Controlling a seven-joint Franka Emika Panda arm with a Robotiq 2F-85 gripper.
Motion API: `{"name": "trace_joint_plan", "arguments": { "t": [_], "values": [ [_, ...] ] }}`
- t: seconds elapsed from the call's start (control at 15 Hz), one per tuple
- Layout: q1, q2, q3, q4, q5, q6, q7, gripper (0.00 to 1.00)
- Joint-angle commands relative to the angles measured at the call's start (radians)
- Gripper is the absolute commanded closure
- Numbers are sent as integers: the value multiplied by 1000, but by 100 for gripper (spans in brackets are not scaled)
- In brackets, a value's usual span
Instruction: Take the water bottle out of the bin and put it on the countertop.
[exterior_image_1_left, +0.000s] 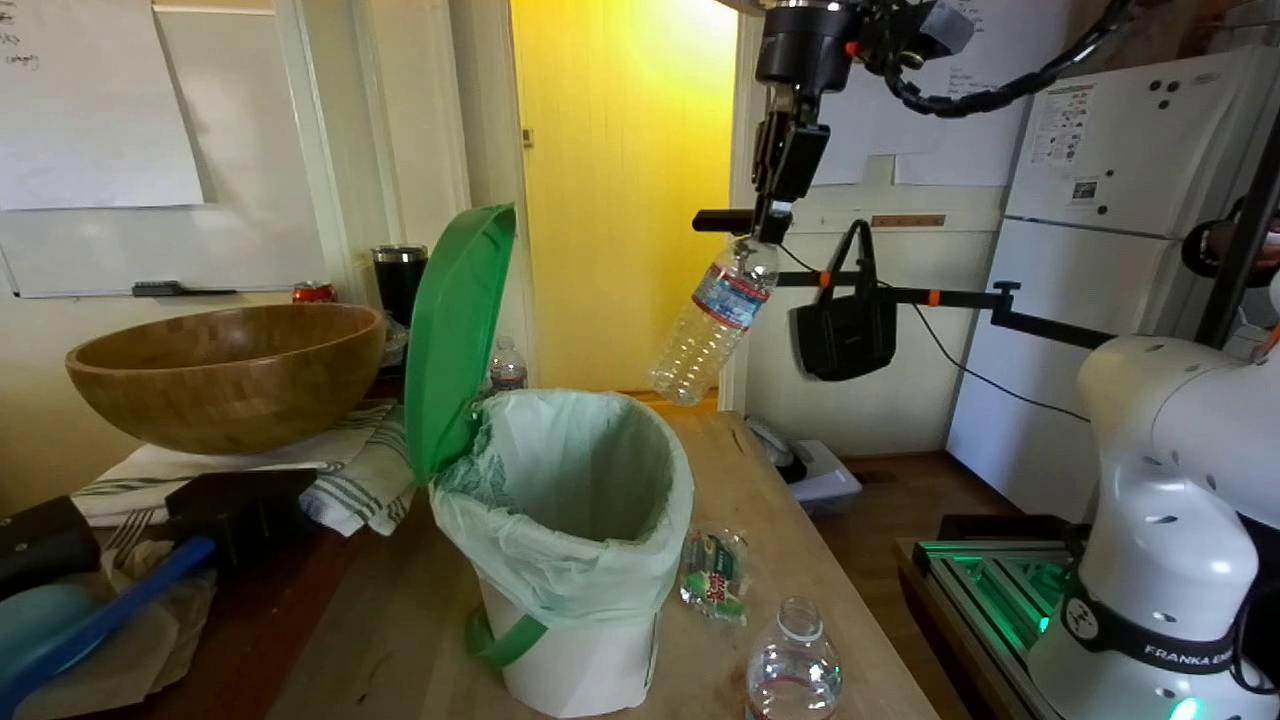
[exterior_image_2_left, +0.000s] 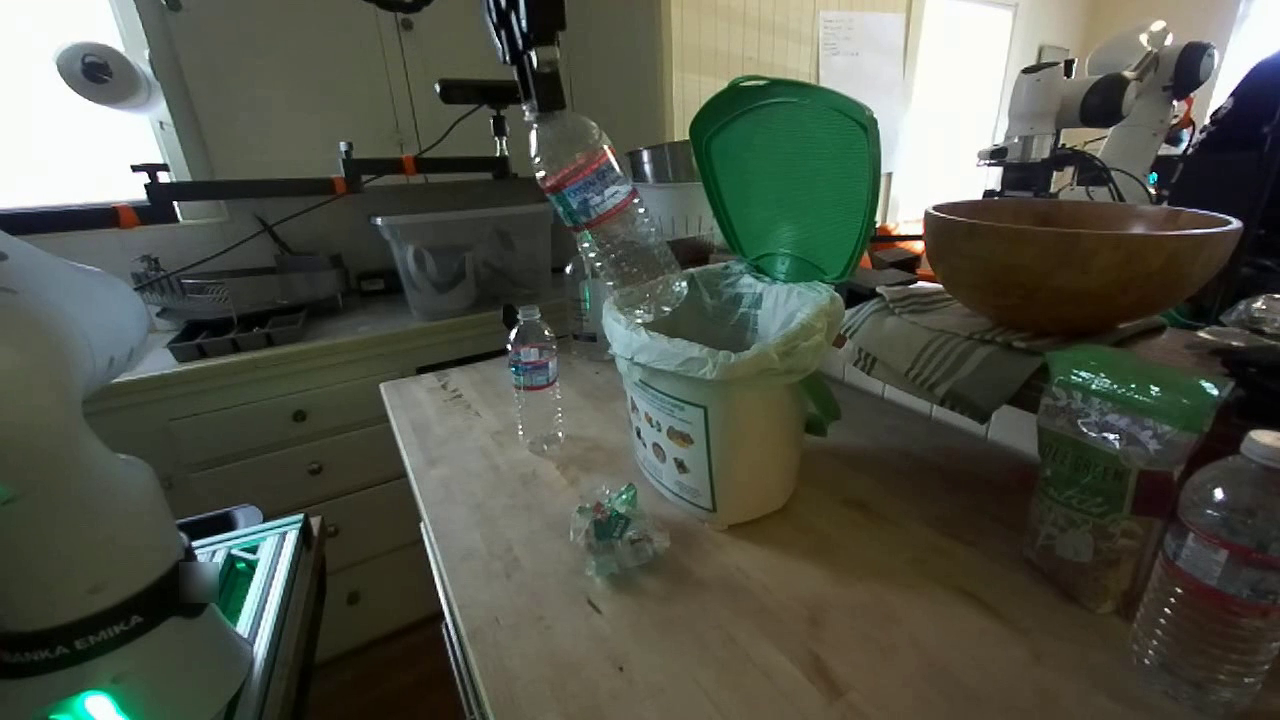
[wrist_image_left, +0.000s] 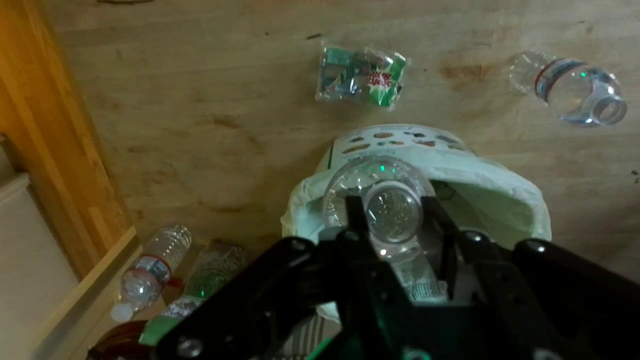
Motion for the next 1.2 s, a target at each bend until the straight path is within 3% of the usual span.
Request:
{"name": "trace_joint_plan", "arguments": {
  "t": [0.0,0.6,1.13],
  "values": [
    [-3,39,-38,39,-35,-107,-51,92],
    [-26,137,-143,2,-100,-88,-188,92],
    [-65,224,-179,-56,-164,-48,-243,92]
  ]
}}
